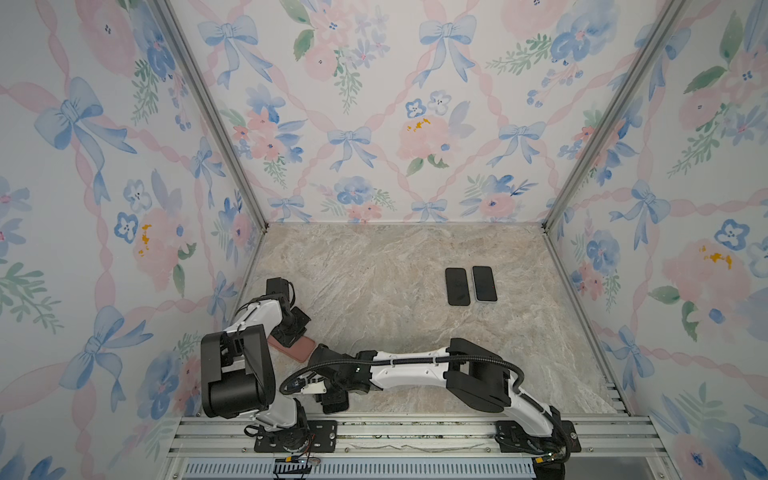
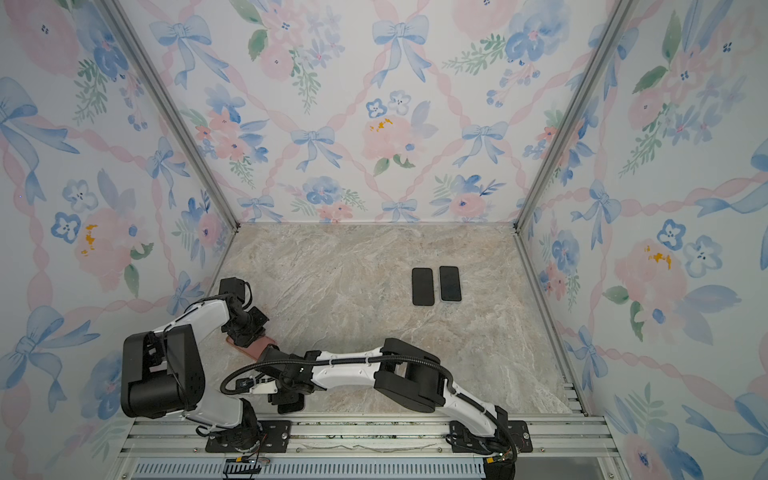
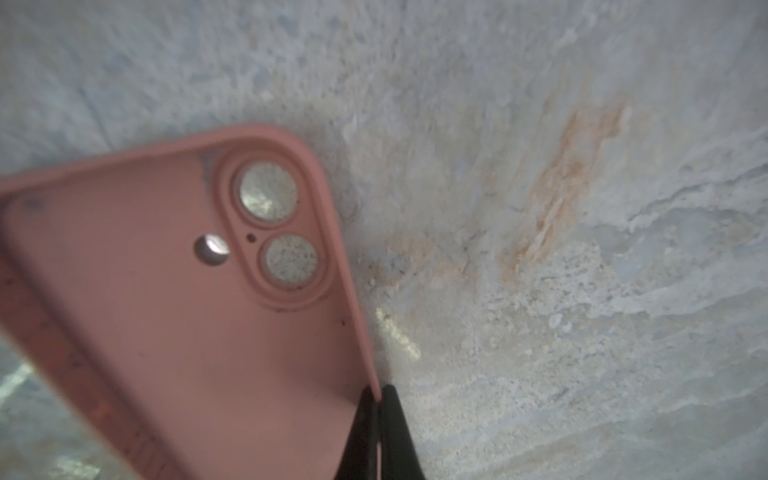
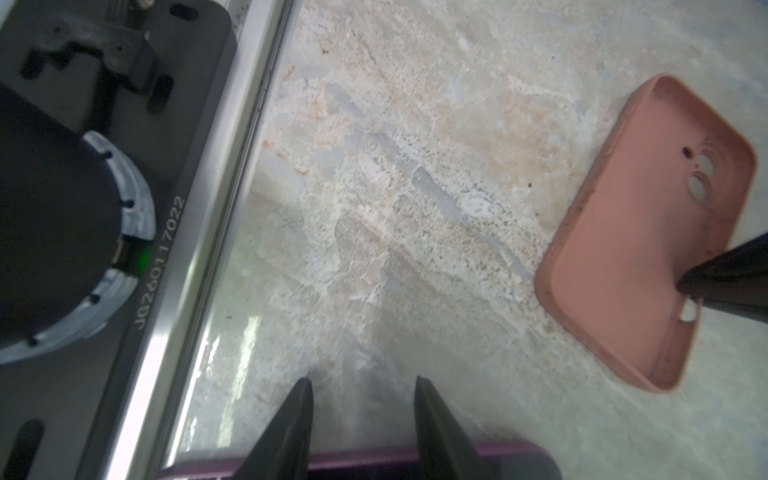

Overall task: Put the phone into the phone case
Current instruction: 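Grasp the black phone's short end with the right gripper and lift it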

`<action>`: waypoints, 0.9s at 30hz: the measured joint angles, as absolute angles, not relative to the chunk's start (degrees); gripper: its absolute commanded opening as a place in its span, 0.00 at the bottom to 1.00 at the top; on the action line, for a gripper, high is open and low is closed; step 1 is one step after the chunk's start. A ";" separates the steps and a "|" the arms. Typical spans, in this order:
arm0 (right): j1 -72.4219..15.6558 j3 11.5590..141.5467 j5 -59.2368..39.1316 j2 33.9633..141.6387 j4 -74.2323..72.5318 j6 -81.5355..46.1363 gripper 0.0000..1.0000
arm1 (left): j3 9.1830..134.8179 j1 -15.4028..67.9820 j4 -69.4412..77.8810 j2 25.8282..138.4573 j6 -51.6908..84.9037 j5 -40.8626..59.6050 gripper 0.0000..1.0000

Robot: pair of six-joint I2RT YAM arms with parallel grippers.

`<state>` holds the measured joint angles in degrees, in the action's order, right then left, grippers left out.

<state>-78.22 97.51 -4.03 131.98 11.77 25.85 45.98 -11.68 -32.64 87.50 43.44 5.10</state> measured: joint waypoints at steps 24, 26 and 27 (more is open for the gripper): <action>-76.90 85.06 7.27 117.62 23.83 1.43 0.84 | 46.06 -11.68 -32.40 87.77 42.61 5.69 0.03; -76.31 87.07 6.22 118.08 26.33 -0.25 0.89 | 46.13 -11.68 -32.42 87.83 42.54 5.72 0.03; -76.07 88.05 5.69 118.39 27.07 -0.86 0.95 | 46.15 -11.68 -32.38 87.83 42.41 5.89 0.04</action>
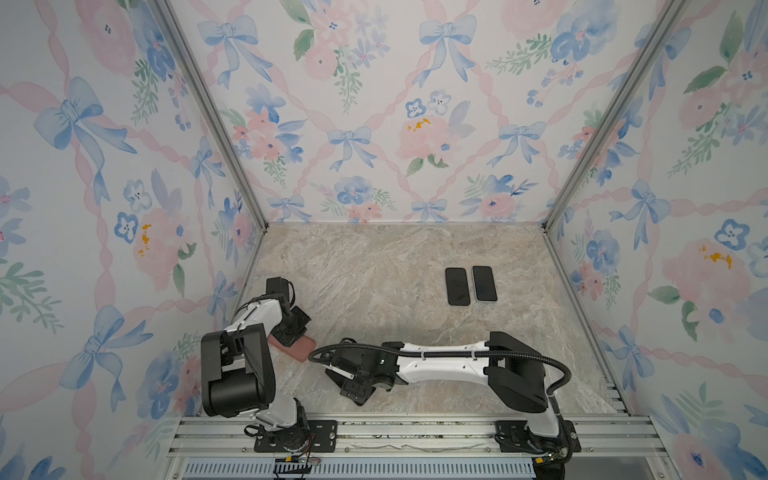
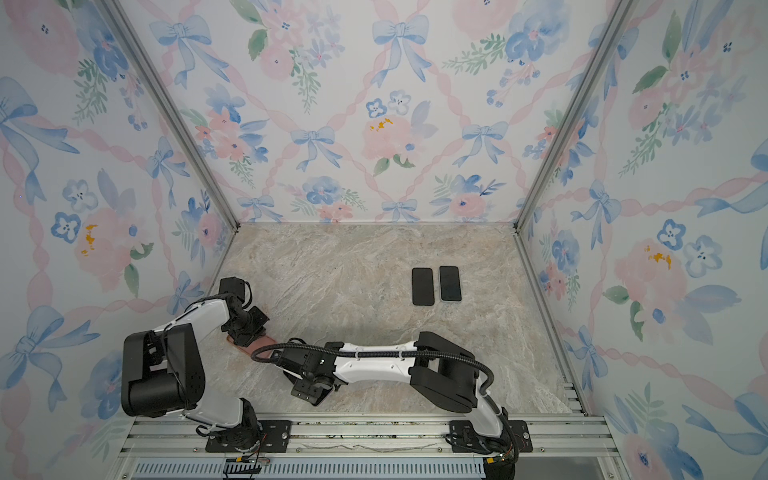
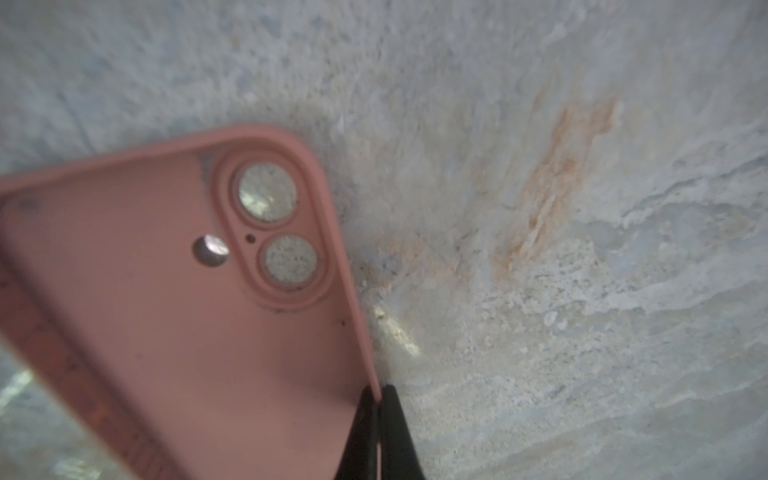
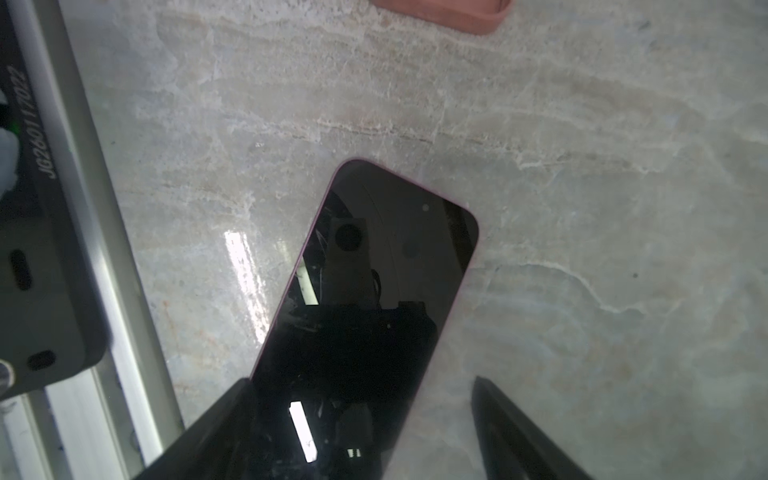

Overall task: Put the phone into the phone case
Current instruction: 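Grasp the black phone's short end with the right gripper and lift it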

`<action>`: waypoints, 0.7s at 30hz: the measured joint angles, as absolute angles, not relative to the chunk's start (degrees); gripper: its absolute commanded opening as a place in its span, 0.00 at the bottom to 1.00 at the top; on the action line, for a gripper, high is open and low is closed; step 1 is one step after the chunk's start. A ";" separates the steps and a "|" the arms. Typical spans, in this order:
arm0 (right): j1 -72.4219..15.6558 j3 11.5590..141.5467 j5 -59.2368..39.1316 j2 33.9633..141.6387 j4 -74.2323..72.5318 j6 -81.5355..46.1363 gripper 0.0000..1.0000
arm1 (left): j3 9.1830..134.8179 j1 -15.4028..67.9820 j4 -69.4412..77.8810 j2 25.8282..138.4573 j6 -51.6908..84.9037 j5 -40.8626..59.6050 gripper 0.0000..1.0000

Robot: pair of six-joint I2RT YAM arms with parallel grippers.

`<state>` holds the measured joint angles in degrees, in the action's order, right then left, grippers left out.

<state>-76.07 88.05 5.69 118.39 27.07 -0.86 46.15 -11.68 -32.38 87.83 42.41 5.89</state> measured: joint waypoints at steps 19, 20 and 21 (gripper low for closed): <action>-75.35 100.14 -0.25 128.31 38.00 -4.27 0.96 | 46.19 -11.29 -32.12 87.99 41.98 6.22 0.05; -75.35 100.44 -0.01 128.46 38.44 -4.40 0.93 | 46.19 -11.29 -32.10 87.99 41.98 6.24 0.06; -75.33 100.62 0.12 128.53 38.85 -4.49 0.91 | 46.19 -11.29 -32.10 87.99 41.98 6.26 0.06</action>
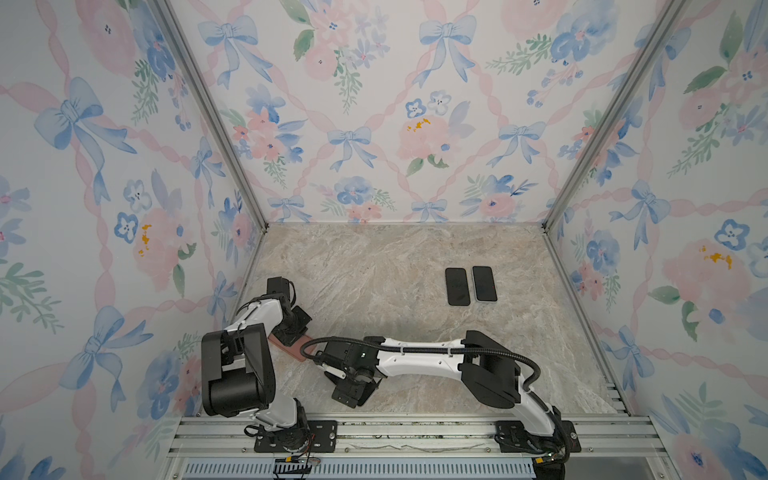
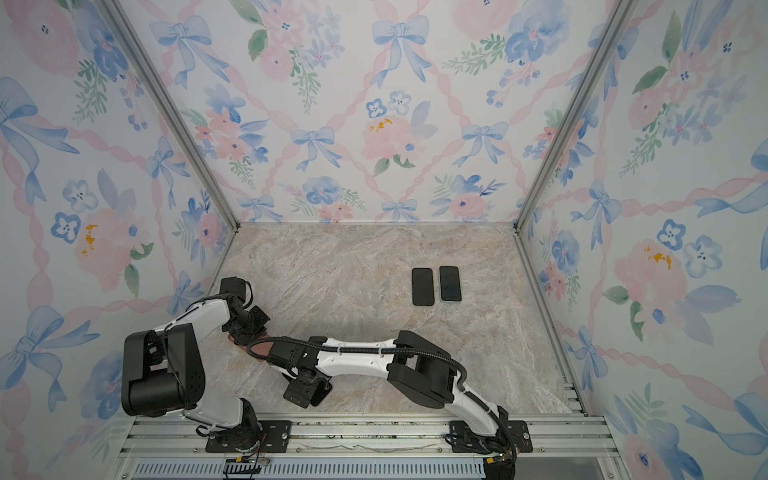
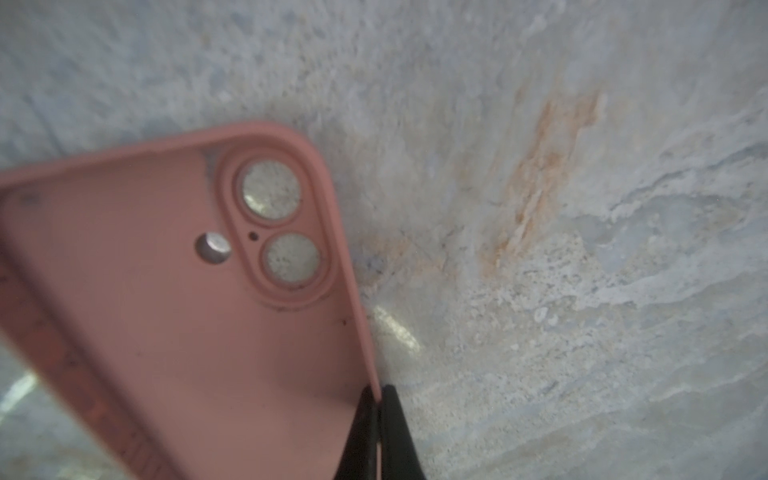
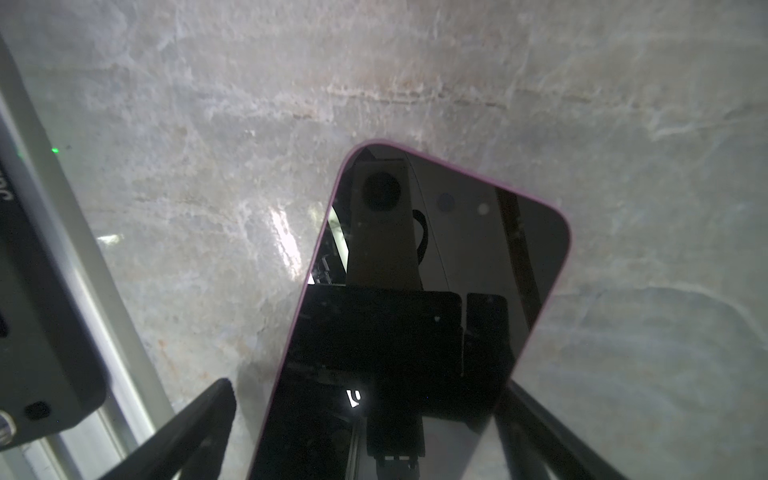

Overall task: Put the phone into the phone case
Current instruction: 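Grasp the black phone's short end with the right gripper and lift it, then lift the pink case with the left gripper while the right carries the phone toward it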

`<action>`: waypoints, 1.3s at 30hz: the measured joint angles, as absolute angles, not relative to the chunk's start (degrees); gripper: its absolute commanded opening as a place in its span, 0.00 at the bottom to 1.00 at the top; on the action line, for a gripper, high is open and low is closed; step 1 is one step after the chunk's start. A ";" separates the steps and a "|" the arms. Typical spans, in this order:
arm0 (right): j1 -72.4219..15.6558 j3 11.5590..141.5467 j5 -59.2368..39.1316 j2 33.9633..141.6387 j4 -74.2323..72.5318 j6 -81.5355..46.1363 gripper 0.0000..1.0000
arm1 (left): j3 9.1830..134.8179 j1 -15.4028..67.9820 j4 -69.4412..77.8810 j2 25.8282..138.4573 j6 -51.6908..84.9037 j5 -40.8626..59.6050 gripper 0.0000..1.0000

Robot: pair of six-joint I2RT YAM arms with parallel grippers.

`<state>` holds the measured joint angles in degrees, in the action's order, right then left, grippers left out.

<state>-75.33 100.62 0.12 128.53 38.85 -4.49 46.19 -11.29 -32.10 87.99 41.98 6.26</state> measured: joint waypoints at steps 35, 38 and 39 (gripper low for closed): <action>-58.81 66.11 7.46 104.51 36.56 -13.80 0.72 | 60.77 20.78 -31.31 99.09 58.41 9.30 0.08; -57.67 63.00 7.64 102.13 35.68 -14.44 0.72 | 65.91 24.73 -31.29 102.94 60.69 10.31 0.08; -57.39 62.11 7.77 101.38 35.35 -14.63 0.72 | 67.94 26.17 -31.27 104.51 61.43 10.79 0.08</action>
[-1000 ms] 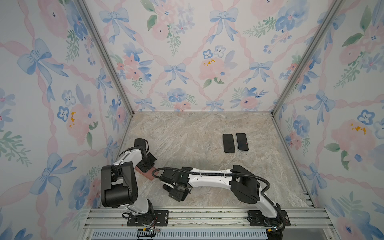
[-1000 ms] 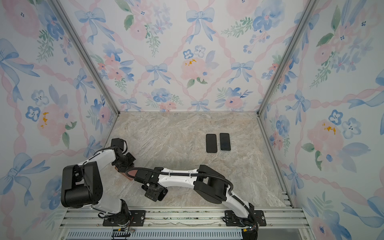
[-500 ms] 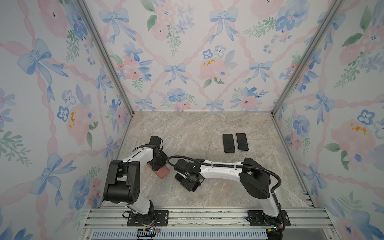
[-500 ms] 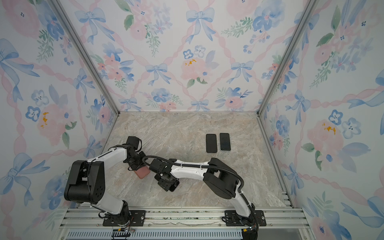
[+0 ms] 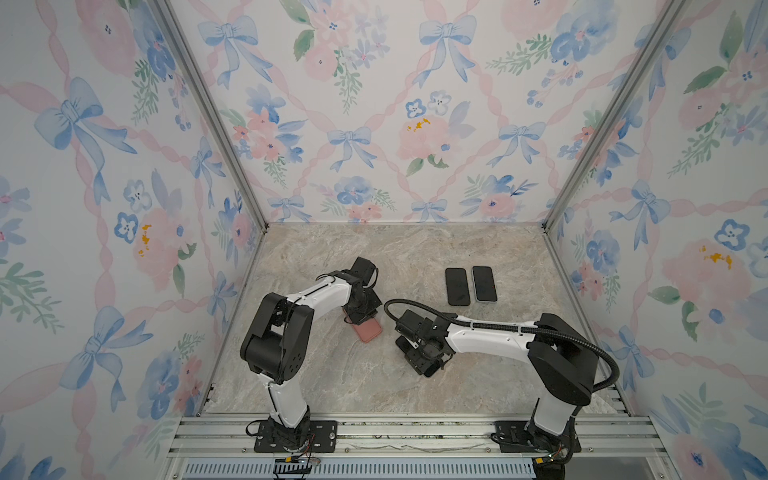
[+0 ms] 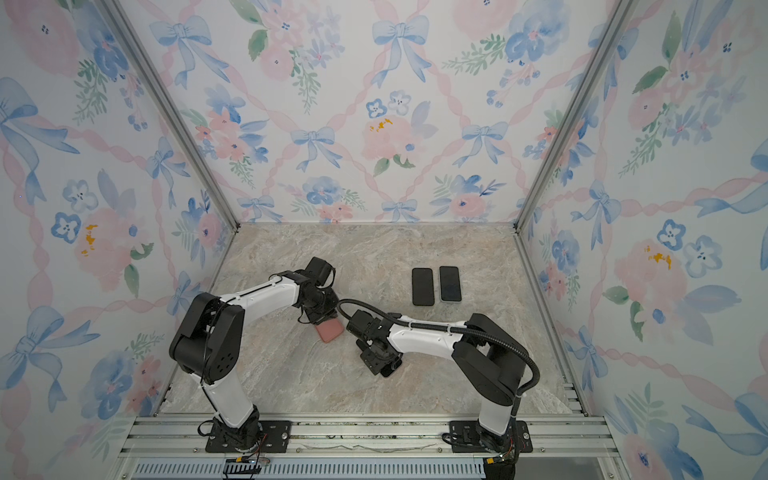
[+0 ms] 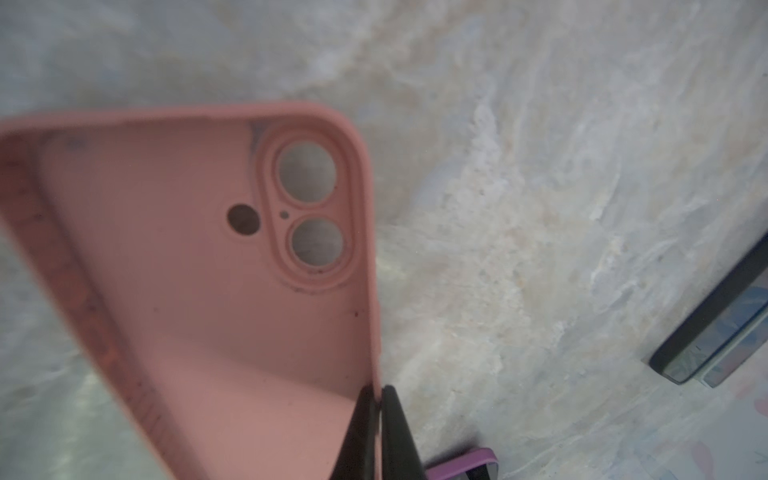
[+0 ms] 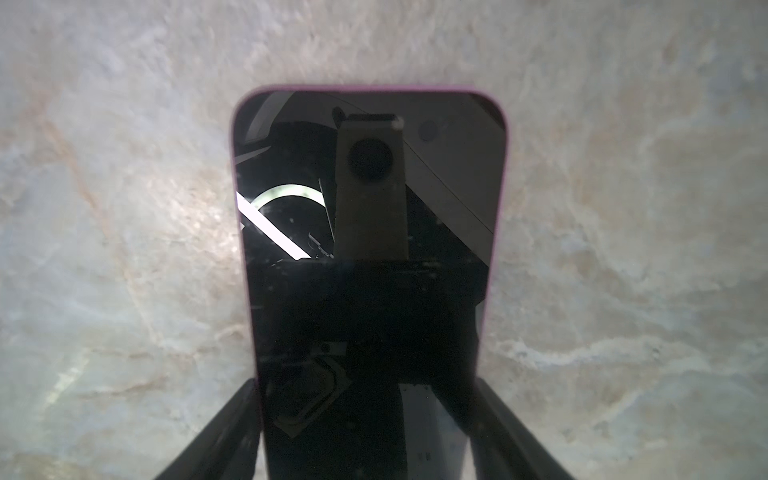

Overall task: Put the phone into the phone case
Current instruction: 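Lift the pink case with the left gripper while the right carries the phone toward it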

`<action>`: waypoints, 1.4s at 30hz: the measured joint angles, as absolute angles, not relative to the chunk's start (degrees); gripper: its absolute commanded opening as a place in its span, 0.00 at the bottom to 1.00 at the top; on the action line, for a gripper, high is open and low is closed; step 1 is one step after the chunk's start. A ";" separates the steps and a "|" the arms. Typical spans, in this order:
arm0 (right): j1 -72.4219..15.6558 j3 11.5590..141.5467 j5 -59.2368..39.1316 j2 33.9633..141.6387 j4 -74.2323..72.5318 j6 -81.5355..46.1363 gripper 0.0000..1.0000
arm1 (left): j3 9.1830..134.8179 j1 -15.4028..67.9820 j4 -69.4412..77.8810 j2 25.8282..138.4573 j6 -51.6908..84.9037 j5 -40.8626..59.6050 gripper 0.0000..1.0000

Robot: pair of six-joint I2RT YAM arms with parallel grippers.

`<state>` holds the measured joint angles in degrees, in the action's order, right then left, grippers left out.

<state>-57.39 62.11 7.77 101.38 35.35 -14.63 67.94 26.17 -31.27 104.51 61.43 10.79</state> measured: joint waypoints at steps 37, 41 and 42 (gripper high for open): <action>-52.16 55.53 6.20 89.06 23.88 -16.29 0.71 | 47.51 23.86 -1.54 91.66 47.75 35.16 0.56; -51.44 55.53 5.43 88.84 21.93 -16.23 0.71 | 41.32 23.53 8.27 89.03 48.05 40.69 0.56; -51.35 55.59 5.28 88.90 21.89 -16.16 0.71 | 40.56 23.51 9.89 89.03 48.16 41.69 0.56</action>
